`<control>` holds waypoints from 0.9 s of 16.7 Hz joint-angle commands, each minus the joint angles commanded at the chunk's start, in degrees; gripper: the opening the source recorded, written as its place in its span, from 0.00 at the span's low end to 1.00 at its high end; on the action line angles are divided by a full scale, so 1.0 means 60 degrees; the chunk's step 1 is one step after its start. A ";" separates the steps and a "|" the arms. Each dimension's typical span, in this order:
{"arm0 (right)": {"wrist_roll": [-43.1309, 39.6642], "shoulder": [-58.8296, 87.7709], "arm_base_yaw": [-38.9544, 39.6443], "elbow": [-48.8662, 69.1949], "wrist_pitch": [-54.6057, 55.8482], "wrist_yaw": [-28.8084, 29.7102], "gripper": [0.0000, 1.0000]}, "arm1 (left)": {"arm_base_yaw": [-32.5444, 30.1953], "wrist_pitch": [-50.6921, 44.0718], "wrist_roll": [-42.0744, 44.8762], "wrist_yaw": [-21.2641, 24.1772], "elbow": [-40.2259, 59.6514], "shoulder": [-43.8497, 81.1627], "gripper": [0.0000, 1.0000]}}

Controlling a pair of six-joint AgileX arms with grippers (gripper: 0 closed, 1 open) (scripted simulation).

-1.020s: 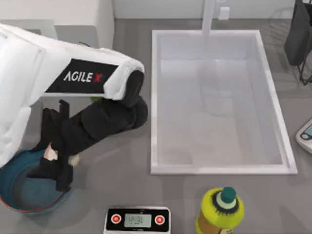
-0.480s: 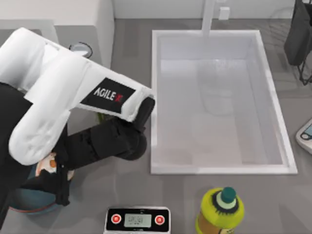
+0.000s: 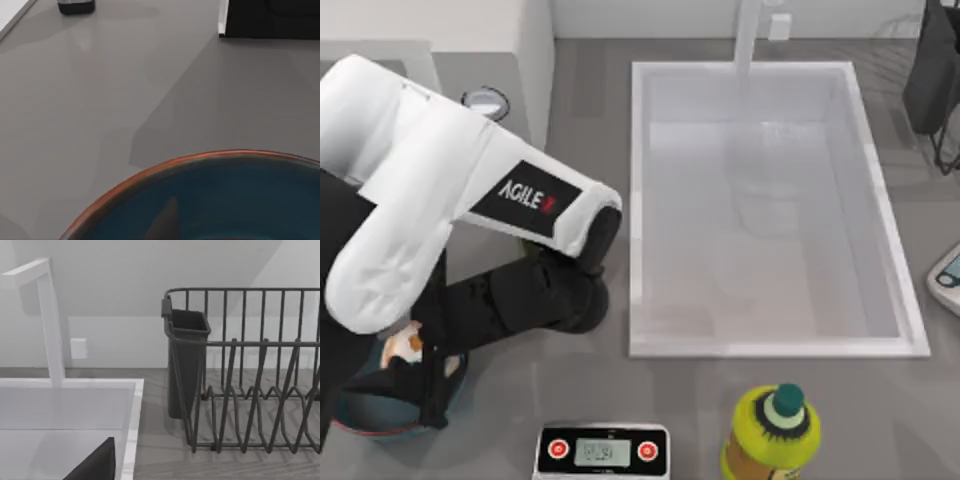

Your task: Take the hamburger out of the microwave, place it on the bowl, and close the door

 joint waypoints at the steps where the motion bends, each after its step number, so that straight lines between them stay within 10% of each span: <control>1: 0.0000 0.0000 0.0000 0.0000 0.0000 0.0000 1.00 | 0.0084 0.0195 0.0058 -0.0085 -0.0167 -0.0021 0.00; 10: 0.0000 0.0000 0.0000 0.0000 0.0000 0.0000 1.00 | 0.0420 0.0986 0.0279 -0.0370 -0.0804 0.0058 0.00; 15: 0.0000 0.0000 0.0000 0.0000 0.0000 0.0000 1.00 | 0.0420 0.0986 0.0279 -0.0370 -0.0804 0.0058 0.38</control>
